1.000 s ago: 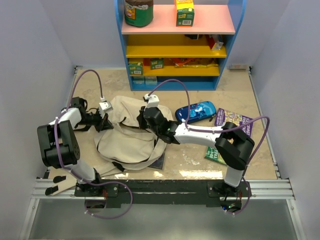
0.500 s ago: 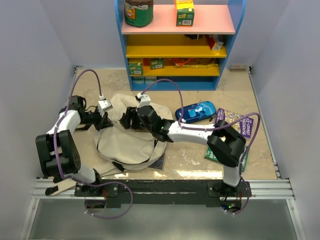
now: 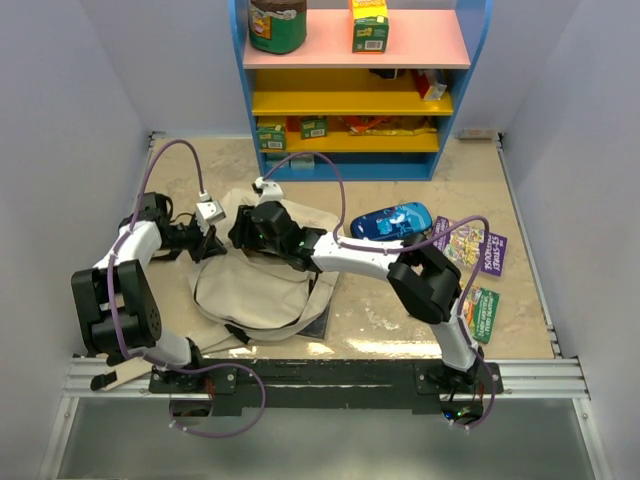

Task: Pack the student bag
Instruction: Zip the student bag at the center of the board.

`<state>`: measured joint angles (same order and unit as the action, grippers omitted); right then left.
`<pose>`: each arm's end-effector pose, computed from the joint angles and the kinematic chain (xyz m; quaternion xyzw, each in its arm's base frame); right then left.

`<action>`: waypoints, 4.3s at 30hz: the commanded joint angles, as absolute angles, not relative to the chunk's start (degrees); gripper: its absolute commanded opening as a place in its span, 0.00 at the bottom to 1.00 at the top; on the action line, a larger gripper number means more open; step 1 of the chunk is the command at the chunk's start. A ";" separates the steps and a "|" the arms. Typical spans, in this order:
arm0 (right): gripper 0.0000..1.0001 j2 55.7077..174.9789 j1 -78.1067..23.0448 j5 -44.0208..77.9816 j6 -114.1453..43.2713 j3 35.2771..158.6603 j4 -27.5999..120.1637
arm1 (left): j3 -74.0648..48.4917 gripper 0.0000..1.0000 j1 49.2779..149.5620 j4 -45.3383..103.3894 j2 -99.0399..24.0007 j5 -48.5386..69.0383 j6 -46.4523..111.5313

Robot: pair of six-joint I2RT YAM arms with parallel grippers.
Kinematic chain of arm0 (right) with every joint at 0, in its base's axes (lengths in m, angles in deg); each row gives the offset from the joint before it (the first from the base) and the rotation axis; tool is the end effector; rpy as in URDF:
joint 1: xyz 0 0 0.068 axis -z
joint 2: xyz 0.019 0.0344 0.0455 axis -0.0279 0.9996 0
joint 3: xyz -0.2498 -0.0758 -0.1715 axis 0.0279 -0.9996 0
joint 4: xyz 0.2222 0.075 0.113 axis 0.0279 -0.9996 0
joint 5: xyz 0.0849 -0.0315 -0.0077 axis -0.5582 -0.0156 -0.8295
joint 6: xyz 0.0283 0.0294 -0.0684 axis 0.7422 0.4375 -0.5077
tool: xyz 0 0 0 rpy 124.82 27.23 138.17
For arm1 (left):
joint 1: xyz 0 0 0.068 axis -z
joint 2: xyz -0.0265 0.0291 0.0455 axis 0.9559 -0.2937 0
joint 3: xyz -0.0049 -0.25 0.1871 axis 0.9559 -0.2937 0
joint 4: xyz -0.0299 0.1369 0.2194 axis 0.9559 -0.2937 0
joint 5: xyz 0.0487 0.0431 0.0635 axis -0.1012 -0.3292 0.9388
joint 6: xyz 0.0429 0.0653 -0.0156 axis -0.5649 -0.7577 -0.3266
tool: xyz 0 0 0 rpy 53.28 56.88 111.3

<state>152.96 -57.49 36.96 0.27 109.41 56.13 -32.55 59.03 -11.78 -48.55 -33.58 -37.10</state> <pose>0.2889 0.4540 0.2568 -0.0583 0.8213 0.3783 0.4230 0.2763 0.0126 0.2200 0.3950 0.7983 -0.2721 0.3642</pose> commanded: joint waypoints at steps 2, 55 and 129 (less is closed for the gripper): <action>0.48 154.40 -57.64 40.79 0.90 114.41 50.40 | -33.19 0.00 59.30 -12.37 -45.70 -38.53 -39.07; 0.00 141.14 -58.17 49.49 -4.02 101.41 47.67 | -35.03 0.00 59.21 -10.87 -42.53 -36.24 -36.61; 0.00 140.17 -58.35 40.09 -4.81 98.24 50.92 | -17.37 0.52 66.94 -44.33 -57.30 -39.41 -76.06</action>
<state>140.08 -58.11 39.98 -3.93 96.56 50.30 -18.43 66.70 -38.59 -59.04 -37.54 -74.17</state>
